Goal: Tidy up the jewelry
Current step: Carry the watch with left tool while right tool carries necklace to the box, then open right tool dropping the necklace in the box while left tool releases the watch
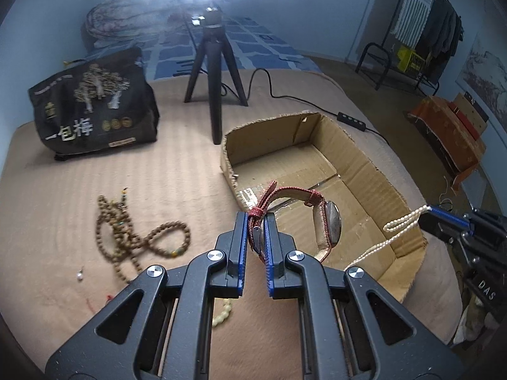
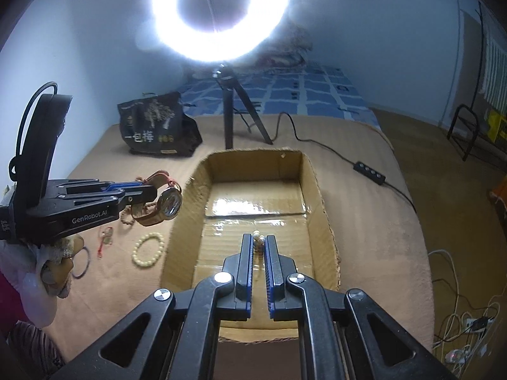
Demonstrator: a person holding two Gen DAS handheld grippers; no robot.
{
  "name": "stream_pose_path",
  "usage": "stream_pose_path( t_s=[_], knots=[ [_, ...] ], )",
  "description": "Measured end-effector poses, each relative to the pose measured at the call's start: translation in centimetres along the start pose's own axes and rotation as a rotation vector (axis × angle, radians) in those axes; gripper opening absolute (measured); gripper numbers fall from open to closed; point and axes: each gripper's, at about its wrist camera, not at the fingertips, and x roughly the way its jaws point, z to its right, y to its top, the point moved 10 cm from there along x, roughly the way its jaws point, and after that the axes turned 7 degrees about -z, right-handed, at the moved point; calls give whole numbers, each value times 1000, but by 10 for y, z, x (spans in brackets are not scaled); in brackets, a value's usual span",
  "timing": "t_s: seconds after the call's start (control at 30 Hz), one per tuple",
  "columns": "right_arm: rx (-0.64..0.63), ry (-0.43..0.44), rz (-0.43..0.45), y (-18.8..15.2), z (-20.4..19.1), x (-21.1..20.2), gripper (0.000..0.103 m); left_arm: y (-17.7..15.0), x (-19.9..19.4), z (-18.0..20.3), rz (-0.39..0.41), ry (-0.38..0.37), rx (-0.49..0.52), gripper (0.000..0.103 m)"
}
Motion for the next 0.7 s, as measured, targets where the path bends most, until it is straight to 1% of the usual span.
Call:
stream_pose_path(
  t_s=[0.2,0.47,0.5,0.53,0.57,0.6,0.63,0.67,0.7],
  knots=[
    [39,5,-34,-13,16,21,4,3,24,10,-29,-5,5,8],
    [67,9,-52,-24,28,27,5,8,35,22,-37,-7,17,8],
    [67,9,-52,-24,29,27,6,9,36,22,-39,-8,17,9],
    [68,10,-52,-25,30,27,10,9,36,22,-37,-6,15,11],
    [67,12,-53,-26,29,27,22,9,36,23,-38,-9,15,14],
    [64,8,-50,-26,29,26,29,10,35,22,-35,-15,13,18],
    [61,2,-46,-26,29,25,39,10,35,22,-33,-13,11,20],
    [56,-9,-39,-26,28,23,49,11,33,21,-31,-5,7,26],
    [52,-13,-36,-26,27,21,54,12,31,19,-26,0,3,27]
  ],
)
